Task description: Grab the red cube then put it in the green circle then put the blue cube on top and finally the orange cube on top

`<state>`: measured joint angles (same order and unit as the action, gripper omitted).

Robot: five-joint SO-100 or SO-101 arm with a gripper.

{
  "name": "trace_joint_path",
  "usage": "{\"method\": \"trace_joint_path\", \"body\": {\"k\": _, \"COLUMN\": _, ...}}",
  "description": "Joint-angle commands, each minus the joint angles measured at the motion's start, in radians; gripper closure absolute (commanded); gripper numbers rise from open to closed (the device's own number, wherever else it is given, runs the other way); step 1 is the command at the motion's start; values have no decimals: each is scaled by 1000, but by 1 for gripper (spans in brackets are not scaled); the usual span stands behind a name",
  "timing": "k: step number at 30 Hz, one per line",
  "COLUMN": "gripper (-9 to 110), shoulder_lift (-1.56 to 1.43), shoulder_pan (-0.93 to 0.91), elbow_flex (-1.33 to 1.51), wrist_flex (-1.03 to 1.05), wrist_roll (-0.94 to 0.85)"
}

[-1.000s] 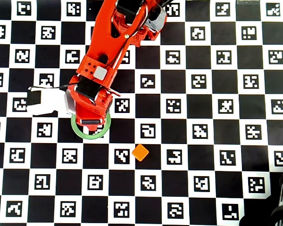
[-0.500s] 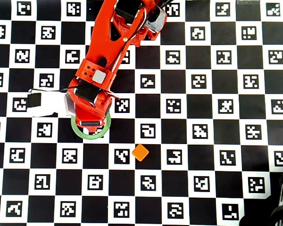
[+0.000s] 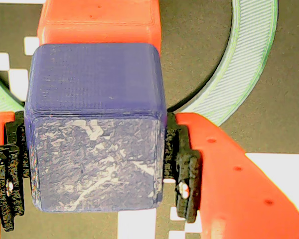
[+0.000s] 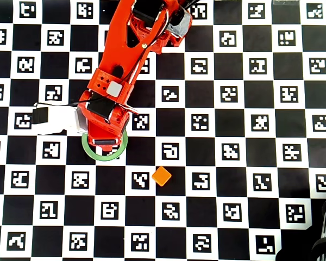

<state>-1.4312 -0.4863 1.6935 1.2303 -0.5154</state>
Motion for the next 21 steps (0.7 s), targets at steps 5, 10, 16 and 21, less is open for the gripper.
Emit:
{"method": "trace_joint_path", "body": {"k": 5, "gripper": 99, "shoulder_lift": -12, "shoulder_pan": -15, "elbow_flex": -3, "wrist_flex": -15, "wrist_roll": -11}}
{"method": "trace_joint_path", "body": {"k": 10, "gripper": 81, "shoulder_lift": -12, "shoulder_pan": -15, "elbow_flex": 6, "wrist_flex": -15, "wrist_roll": -21}}
{"method": "trace_joint_path", "body": {"k": 16, "gripper": 68, "shoulder_lift": -15, "shoulder_pan": -25, "elbow_flex": 2, "wrist_flex": -18, "wrist_roll": 9}}
{"method": "trace_joint_path", "body": {"k": 21, "gripper": 61, "shoulder_lift": -18, "shoulder_pan": -31, "elbow_flex": -9, "wrist_flex": -14, "wrist_roll": 28}}
